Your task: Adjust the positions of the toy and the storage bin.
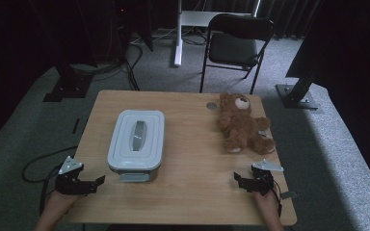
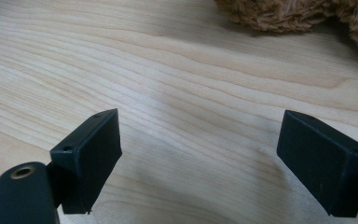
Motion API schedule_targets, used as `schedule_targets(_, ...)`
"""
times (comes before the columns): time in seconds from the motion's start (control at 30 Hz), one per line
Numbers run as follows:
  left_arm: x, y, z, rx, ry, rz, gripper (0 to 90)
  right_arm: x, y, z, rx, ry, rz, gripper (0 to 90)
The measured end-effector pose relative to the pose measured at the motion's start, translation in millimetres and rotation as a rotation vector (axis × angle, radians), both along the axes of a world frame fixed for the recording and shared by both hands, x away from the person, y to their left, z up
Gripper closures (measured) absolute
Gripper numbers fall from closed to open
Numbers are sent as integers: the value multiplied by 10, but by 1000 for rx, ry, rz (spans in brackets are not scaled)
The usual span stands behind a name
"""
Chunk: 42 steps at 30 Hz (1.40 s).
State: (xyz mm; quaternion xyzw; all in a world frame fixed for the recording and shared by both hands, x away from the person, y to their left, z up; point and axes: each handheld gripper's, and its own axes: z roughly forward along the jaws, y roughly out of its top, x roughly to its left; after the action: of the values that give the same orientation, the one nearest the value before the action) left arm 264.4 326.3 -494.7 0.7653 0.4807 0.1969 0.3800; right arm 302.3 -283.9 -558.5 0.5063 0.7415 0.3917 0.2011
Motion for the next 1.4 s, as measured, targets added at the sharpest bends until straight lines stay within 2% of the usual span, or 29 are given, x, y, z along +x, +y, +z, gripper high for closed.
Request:
schedule_targets(0.1,0,-54,113,6,-28,-24,9,-6,27,6,-6,-7,13,128)
schedule_targets(0.2,50,-76,170,-16,-40,-34,20,-7,53,7,-9,-14,22,128)
schedule_targets(0.23,77,-79,178,-6,-47,-35,20,-10,61,6,-16,-11,21,128)
schedule_targets(0.37,230,-56,147,11,-40,-10,20,-11,128,28,-32,-26,44,129)
schedule_targets(0.47,328,-45,110,6,-33,4,20,14,192,46,-24,-25,68,129)
schedule_targets(0.57,415,-40,82,8,-28,13,20,98,365,81,-19,-28,112,129)
schedule_targets(0.67,488,-32,62,3,-21,20,20,150,457,105,-9,-28,131,129)
schedule_targets(0.7,507,-28,55,4,-24,22,20,209,570,133,-2,-40,152,130)
schedule_targets(0.8,547,-16,29,3,-29,55,20,309,754,167,7,-52,184,130)
schedule_targets(0.87,561,-11,5,-8,-27,63,21,384,879,174,9,-47,201,130)
schedule_targets(1.0,594,-21,-49,4,-12,57,21,562,1152,174,35,-48,225,131)
schedule_targets(1.1,616,-30,-74,17,-15,48,20,630,1250,182,40,-44,235,130)
schedule_targets(1.13,624,-34,-84,16,-17,43,20,699,1348,192,52,-45,243,130)
schedule_targets(1.17,629,-32,-88,7,-17,40,20,699,1348,192,52,-45,243,130)
schedule_targets(1.33,685,-20,-119,-9,-11,46,20,865,1572,210,68,-33,250,132)
schedule_targets(1.4,720,-24,-146,7,0,63,19,917,1641,208,81,-27,247,132)
